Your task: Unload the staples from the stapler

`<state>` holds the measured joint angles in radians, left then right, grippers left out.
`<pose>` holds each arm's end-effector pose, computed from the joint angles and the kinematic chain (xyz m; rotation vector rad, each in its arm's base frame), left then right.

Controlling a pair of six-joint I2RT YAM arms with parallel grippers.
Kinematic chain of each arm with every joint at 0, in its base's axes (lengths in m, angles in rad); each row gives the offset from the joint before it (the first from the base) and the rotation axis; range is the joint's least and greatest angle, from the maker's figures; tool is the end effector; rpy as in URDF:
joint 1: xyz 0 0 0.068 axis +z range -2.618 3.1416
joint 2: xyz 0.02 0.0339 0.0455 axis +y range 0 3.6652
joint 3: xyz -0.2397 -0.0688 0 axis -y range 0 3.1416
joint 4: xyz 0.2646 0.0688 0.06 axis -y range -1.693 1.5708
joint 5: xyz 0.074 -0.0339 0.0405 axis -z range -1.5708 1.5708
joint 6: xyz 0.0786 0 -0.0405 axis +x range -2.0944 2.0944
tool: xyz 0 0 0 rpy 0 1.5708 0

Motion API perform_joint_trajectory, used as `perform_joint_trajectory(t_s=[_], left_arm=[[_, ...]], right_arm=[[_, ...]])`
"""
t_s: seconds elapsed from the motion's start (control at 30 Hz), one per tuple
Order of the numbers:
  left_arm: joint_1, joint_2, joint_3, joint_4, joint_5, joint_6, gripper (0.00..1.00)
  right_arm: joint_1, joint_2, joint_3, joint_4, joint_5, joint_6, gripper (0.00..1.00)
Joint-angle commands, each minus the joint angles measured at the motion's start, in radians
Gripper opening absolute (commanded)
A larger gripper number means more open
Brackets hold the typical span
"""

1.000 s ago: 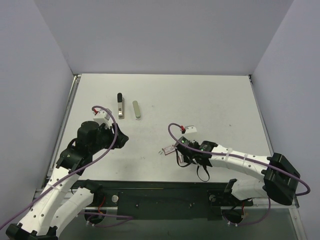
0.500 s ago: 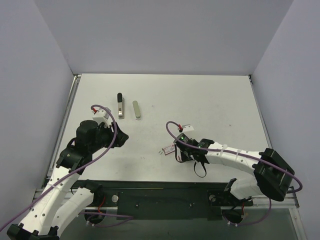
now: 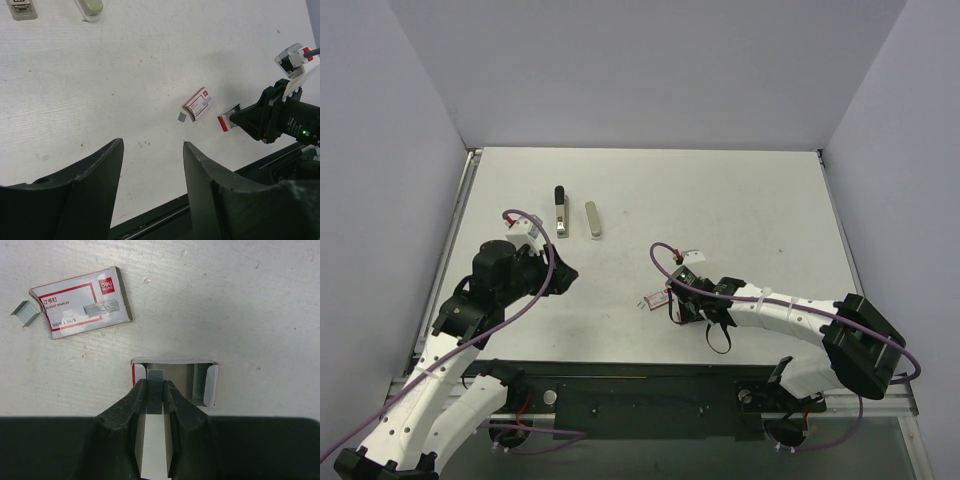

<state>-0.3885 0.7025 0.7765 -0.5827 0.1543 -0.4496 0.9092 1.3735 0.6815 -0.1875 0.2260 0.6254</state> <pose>0.2073 -0.0979 0.2739 0.0318 2.1429 -0.6628 0.2050 0.2346 0.1099 -0.2486 2.4515 0.4144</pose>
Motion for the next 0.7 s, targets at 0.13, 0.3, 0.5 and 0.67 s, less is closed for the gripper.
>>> perform_joint_trajectory(t_s=[0.13, 0.3, 0.5, 0.67], left_arm=[[0.008, -0.011, 0.000, 0.044, 0.016, 0.009, 0.61], [0.008, -0.009, 0.000, 0.044, 0.016, 0.009, 0.61], [0.008, -0.008, 0.001, 0.044, 0.013, 0.011, 0.61], [0.010, -0.008, 0.000, 0.044, 0.013, 0.009, 0.61]], right_arm=[[-0.006, 0.007, -0.016, -0.015, 0.013, 0.010, 0.08], [-0.004, 0.006, -0.019, -0.021, 0.022, 0.013, 0.08], [-0.007, 0.021, -0.013, -0.020, 0.022, 0.016, 0.08], [-0.007, 0.029, -0.010, -0.018, 0.030, 0.014, 0.08]])
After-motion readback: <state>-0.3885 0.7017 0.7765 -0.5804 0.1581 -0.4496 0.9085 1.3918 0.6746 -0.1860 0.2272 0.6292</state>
